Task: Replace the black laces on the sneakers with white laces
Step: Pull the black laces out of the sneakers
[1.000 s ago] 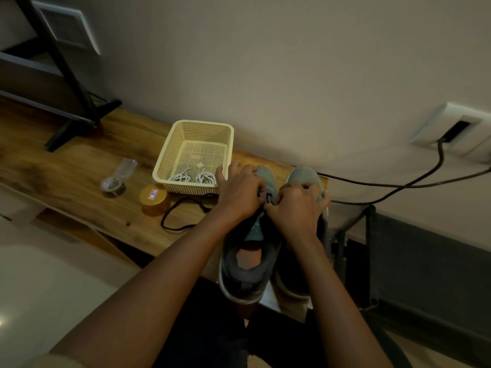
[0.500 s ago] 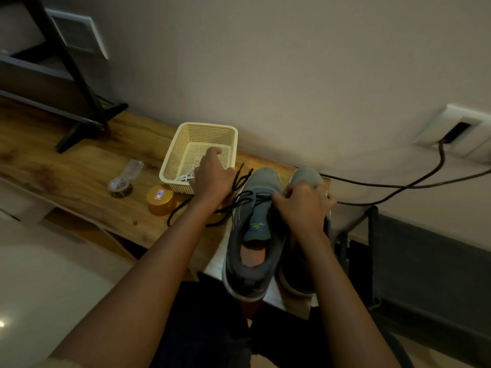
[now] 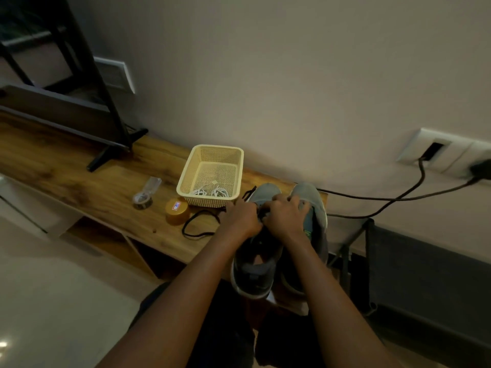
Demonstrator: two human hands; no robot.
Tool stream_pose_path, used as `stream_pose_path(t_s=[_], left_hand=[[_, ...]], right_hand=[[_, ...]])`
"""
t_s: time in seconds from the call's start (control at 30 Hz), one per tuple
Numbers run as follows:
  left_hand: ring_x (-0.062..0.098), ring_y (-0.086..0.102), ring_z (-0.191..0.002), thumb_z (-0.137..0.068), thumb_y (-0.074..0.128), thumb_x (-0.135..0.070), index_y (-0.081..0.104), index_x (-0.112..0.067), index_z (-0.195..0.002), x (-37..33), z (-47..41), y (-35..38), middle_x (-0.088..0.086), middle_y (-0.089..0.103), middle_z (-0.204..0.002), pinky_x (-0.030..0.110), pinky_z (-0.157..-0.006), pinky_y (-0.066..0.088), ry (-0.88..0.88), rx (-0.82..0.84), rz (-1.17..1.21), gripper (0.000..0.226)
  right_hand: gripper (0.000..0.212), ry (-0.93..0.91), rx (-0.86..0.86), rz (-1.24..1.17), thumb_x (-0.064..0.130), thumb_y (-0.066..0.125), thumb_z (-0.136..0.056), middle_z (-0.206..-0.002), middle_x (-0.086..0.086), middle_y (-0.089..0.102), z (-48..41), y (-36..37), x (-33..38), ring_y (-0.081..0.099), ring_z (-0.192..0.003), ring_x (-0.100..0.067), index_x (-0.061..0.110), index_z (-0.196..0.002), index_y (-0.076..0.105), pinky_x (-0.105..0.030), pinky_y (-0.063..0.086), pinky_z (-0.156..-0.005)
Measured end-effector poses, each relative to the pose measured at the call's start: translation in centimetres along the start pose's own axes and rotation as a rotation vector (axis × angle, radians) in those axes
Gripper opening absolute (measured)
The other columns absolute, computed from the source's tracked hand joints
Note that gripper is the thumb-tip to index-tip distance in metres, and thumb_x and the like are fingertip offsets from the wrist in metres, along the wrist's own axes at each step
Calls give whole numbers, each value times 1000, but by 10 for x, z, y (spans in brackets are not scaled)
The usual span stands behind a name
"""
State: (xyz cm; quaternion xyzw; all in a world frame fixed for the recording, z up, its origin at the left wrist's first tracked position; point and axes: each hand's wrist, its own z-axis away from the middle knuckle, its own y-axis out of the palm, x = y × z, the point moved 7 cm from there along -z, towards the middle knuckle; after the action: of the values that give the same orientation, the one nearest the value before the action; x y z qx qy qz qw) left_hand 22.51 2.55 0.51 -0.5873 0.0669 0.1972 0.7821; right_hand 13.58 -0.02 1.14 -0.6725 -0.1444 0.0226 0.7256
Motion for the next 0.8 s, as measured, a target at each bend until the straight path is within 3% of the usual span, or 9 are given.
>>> stream_pose_path(t_s=[0.17, 0.33, 0.43, 0.5, 0.6, 0.67, 0.8], left_hand=[[32, 43, -119, -91, 56, -23, 57, -14, -118, 0, 2, -2, 11, 43, -124, 41, -90, 46, -7, -182, 141, 28], [26, 46, -112, -94, 51, -24, 56, -15, -114, -5, -3, -5, 6, 49, -120, 35, -87, 42, 7, -381, -31, 23], [25, 53, -108, -94, 51, -25, 55, -15, -113, -3, -8, -4, 6, 54, -116, 35, -81, 44, 30, -384, -1, 22], [24, 57, -102, -93, 51, -25, 55, -16, -111, -2, -9, -4, 5, 55, -114, 35, -76, 45, 52, -376, 39, 20], [23, 60, -99, -92, 52, -24, 57, -15, -108, -2, -9, -9, 4, 56, -111, 35, -73, 45, 63, -406, 43, 19], [24, 60, -99, -91, 52, -24, 60, -15, -106, 0, -11, -12, 3, 58, -110, 35, -75, 46, 56, -408, 56, 19], [24, 62, -99, -89, 56, -23, 64, -16, -103, 6, -15, -13, 1, 63, -108, 35, -75, 48, 17, -394, 109, 18]], right_hand=[[22, -86, -86, 82, 27, 52, -91, -116, -2, 55, -6, 2, 5, 35, -121, -30, 24, -105, 69, -55, 12, -111], [21, -156, -63, 64, 32, 57, -86, -116, -1, 54, -24, 3, 4, 36, -117, -28, 24, -101, 70, -43, 28, -97], [19, -169, -66, 48, 32, 58, -85, -115, 0, 56, -29, 5, 3, 36, -116, -27, 25, -99, 71, -37, 29, -88], [18, -163, -74, 43, 29, 57, -87, -115, 1, 56, -31, 5, 2, 36, -116, -26, 26, -98, 71, -38, 29, -89], [18, -113, -100, 57, 29, 57, -87, -119, 2, 55, -34, 2, -3, 34, -120, -27, 27, -97, 71, -50, 17, -107], [17, -51, -111, 45, 28, 59, -86, -121, 3, 55, -33, 0, -8, 33, -124, -28, 26, -97, 72, -55, 7, -111], [19, 204, -263, -41, 20, 55, -86, -110, -1, 61, -28, -15, -36, 40, -115, -29, 21, -93, 73, -50, 16, -109]])
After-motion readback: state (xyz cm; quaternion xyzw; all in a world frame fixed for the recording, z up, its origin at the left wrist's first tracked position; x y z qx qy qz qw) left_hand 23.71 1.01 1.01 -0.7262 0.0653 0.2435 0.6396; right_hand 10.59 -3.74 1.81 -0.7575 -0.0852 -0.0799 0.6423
